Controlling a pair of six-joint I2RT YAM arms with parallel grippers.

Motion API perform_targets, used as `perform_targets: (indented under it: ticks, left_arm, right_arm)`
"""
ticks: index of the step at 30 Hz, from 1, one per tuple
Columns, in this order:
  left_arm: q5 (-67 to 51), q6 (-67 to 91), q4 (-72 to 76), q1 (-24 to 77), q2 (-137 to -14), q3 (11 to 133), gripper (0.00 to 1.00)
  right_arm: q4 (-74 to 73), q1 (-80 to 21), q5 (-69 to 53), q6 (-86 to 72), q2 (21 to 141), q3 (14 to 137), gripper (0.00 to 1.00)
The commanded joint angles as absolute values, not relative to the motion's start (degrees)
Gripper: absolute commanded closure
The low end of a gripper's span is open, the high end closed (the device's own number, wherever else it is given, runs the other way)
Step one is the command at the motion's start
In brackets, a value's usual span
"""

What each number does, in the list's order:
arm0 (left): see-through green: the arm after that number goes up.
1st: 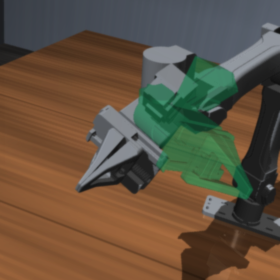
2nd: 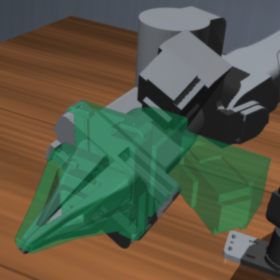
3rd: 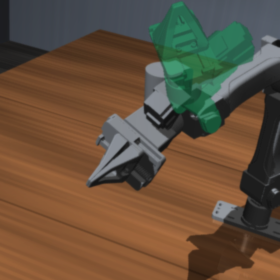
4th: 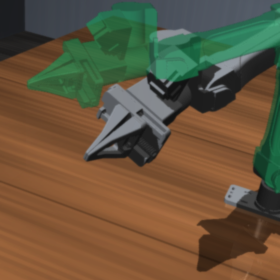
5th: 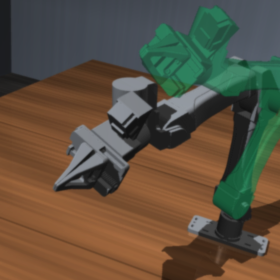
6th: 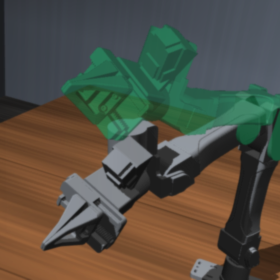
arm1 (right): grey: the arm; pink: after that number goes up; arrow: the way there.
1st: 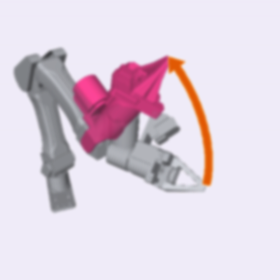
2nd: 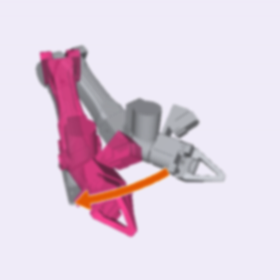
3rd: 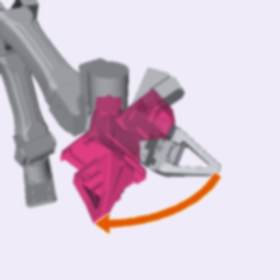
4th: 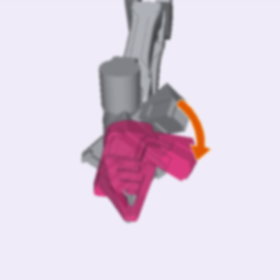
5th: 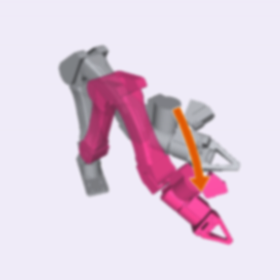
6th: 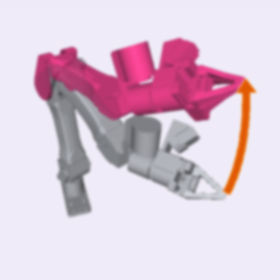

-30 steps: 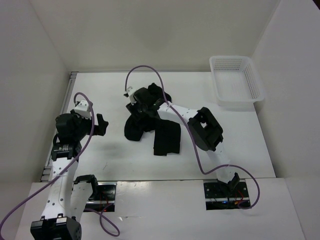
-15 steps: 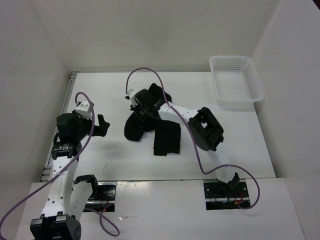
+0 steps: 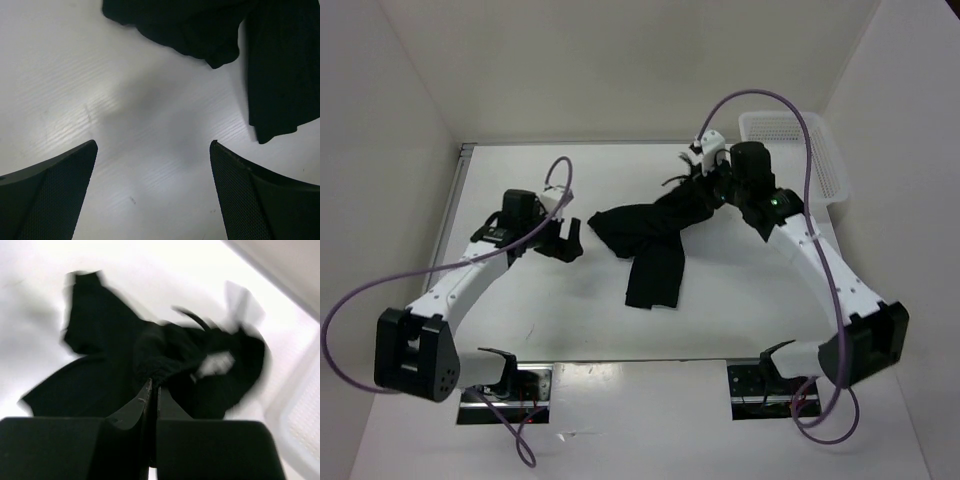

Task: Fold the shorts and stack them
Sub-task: Flatten the shorts out

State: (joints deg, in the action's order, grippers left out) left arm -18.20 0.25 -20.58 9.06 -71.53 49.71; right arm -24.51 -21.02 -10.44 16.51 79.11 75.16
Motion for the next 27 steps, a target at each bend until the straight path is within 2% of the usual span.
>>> perform_targets:
  ticks: [1, 5, 6, 8, 10, 15, 16, 18, 25, 27]
  left_arm:
    - [-12.1, 0.0, -17.3, 16.2, -77.3, 53.9, 0.00]
    - [-1.8, 0.0, -10.0, 28.3, -82.9, 53.3, 0.00]
    - [2.6, 0.0, -4.5, 31.6, -85.2, 51.9, 0.00]
    - [5.0, 0.0, 1.6, 32.6, -88.0, 51.9, 0.00]
    - [5.0, 0.0, 1.6, 32.6, -92.5, 57.5, 0.00]
    - [-0.1, 0.0, 0.1, 25.4, -101.4, 71.0, 0.00]
    - [-0.8, 0.0, -0.6, 24.3, -102.7, 73.4, 0.04]
    - [-3.6, 0.0, -1.8, 21.7, -107.3, 80.7, 0.04]
    - [-17.3, 0.0, -17.3, 20.6, -123.7, 103.8, 0.04]
    - [-19.4, 0.0, -18.1, 20.6, -124.4, 104.3, 0.01]
  right_arm:
    - [-27.2, -21.1, -13.3, 18.8, 76.5, 67.1, 1.00]
    - [-27.2, -17.3, -17.0, 17.0, 75.2, 64.7, 1.00]
    - [-27.2, -16.4, -17.6, 17.0, 74.6, 64.7, 1.00]
    - [-27.2, -15.8, -17.6, 17.6, 74.0, 64.7, 1.00]
    - [-27.2, -15.0, -18.1, 19.4, 73.5, 64.7, 1.00]
    - [-28.2, -13.3, -20.1, 22.1, 72.2, 62.8, 1.00]
    - [-28.2, -13.3, -20.8, 22.8, 71.7, 62.8, 1.00]
    - [-29.0, -12.7, -21.6, 23.5, 71.7, 62.3, 1.00]
    - [-29.0, -10.9, -22.9, 22.8, 71.7, 61.8, 1.00]
    - [-29.0, -10.3, -22.9, 22.8, 72.3, 61.8, 1.00]
